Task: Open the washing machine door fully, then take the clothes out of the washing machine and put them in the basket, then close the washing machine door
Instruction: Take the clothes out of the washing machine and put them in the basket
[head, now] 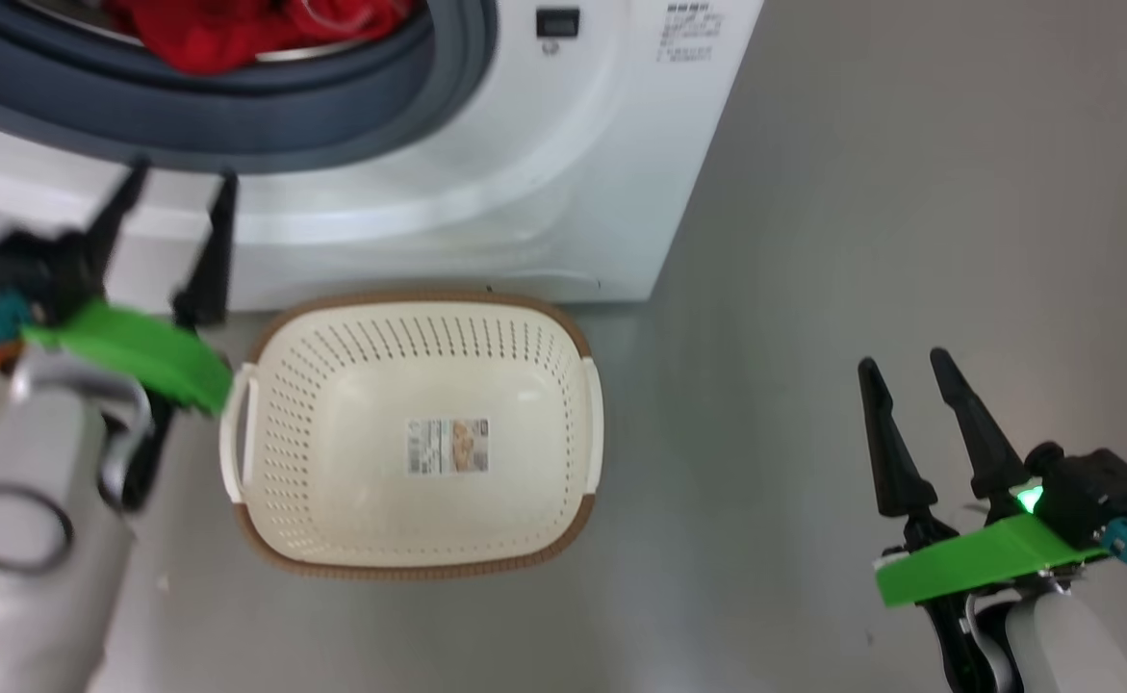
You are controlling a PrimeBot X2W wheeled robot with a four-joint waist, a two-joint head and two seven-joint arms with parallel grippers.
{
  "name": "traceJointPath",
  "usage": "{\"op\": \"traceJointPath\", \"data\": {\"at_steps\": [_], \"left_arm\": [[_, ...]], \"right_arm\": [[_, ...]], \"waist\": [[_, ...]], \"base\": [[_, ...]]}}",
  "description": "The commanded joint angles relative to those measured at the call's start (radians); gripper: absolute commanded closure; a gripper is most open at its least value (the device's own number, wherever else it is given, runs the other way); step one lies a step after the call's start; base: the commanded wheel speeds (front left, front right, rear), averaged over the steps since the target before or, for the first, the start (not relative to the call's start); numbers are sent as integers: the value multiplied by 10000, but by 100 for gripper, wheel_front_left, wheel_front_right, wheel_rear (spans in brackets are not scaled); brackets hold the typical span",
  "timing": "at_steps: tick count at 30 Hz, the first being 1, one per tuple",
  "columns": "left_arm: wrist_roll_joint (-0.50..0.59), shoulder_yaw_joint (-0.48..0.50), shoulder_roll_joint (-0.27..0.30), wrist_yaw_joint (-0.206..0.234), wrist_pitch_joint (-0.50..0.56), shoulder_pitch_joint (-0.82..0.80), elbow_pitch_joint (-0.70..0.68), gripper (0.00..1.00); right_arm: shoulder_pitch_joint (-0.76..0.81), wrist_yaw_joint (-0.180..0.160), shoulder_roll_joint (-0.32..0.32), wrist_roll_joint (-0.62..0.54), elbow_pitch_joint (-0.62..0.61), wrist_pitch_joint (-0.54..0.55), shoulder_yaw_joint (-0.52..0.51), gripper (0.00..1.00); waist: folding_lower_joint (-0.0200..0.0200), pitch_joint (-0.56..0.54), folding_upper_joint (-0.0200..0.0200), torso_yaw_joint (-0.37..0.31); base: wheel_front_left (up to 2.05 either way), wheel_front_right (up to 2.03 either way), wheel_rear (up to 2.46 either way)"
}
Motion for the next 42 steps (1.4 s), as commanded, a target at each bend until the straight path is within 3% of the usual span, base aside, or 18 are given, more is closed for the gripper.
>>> {"op": "traceJointPath", "data": {"at_steps": [1,16,27,41,42], "left_arm": [[-75,171,550,13,-38,-591,157,0],[-60,-1243,692,13,167,-4619,3996,0],[453,-1835,867,202,133,-6062,5391,0],[936,-2392,1367,481,141,-6936,5970,0],[951,-2427,1389,475,182,-6956,5992,17]], "right_arm": [[-215,46,-44,95,-294,-65,284,0],[-879,46,-43,266,-452,-65,567,0],[-1097,46,-43,431,-442,-65,964,0],[-1213,46,-43,741,-655,-65,1404,0],[-1222,46,-43,762,-667,-65,1413,0]], "waist": [[0,809,-1,-203],[0,2000,-1,-563],[0,2508,-1,-840],[0,2977,-1,-1319],[0,2990,-1,-1342]], "base": [[0,0,0],[0,0,0],[0,0,0],[0,0,0],[0,0,0]]}}
